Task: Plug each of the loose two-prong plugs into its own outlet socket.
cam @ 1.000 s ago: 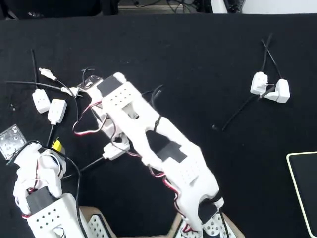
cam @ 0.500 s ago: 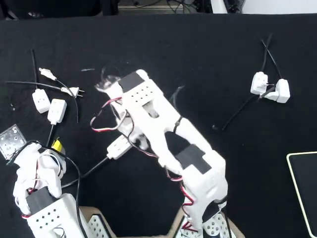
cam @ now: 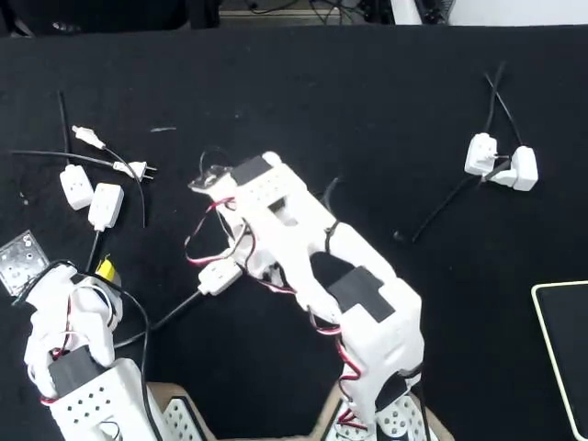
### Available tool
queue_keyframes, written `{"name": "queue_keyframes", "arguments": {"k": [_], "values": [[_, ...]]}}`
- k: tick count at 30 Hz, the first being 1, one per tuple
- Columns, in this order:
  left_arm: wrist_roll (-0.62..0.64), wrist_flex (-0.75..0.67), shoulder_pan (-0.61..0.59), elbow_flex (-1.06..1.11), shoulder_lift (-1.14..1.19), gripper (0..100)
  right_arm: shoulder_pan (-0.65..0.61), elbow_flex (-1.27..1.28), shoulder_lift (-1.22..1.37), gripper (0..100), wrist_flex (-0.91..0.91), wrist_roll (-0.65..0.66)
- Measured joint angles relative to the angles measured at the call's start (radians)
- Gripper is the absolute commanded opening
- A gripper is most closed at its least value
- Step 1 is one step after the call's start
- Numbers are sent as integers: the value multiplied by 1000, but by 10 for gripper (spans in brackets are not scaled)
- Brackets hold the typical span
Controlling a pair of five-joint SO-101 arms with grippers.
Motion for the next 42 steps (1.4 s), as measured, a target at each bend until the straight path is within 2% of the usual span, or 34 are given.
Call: {"name": "queue_keyframes", "arguments": {"k": [4,12,18,23,30,42], "values": [[0,0,0,0,0,263,0,74,-60,10,-40,48],[0,0,0,0,0,263,0,86,-169,10,-58,58],[0,0,0,0,0,263,-37,-3,-181,10,-31,40],[0,0,0,0,0,263,-72,-201,-48,10,100,-8],[0,0,0,0,0,263,-69,-462,114,10,193,-63],[0,0,0,0,0,263,-106,-601,281,10,209,-66]]}}
